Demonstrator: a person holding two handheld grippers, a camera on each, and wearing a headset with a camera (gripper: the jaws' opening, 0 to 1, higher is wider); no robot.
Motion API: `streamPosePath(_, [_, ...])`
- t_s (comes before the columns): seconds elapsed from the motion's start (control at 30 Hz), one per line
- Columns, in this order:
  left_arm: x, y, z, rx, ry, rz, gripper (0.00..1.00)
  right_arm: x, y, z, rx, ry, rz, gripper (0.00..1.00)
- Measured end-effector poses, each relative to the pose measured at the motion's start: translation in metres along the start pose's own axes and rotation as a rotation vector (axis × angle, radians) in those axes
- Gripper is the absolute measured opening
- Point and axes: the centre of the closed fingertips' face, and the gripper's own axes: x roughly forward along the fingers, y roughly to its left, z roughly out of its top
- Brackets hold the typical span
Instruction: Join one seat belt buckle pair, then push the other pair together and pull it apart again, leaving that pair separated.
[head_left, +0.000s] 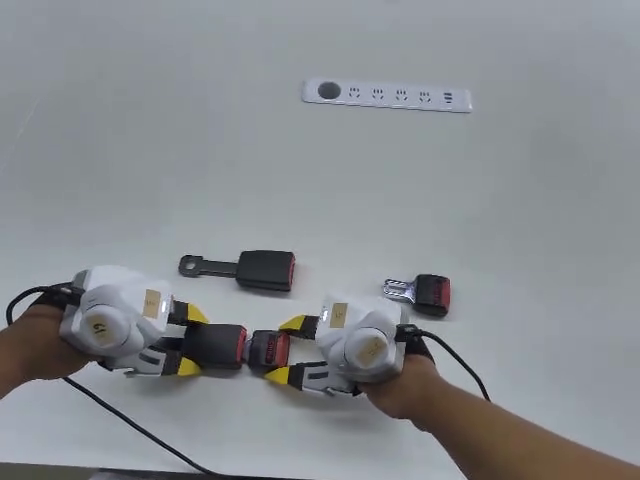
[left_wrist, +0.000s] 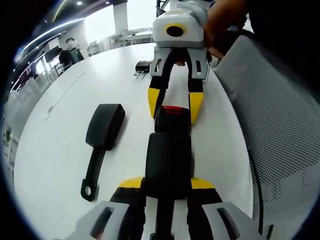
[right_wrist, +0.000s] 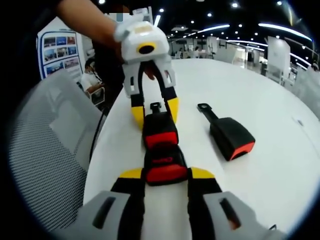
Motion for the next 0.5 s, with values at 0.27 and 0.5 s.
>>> streamPosePath(0.27, [-0.0001, 0.0025, -0.0003, -0.011, -0.026, -0.004, 0.32, 0.0004, 0.0002, 0.0005, 0.013, -0.018, -0.01, 0.32])
streamPosePath(0.5, [-0.0008, 0.0031, -0.0002, -0.023, -0.038, -0.016, 0.32, 0.0001, -0.0001, 0.001, 0.031, -0.026, -0.011, 0.32])
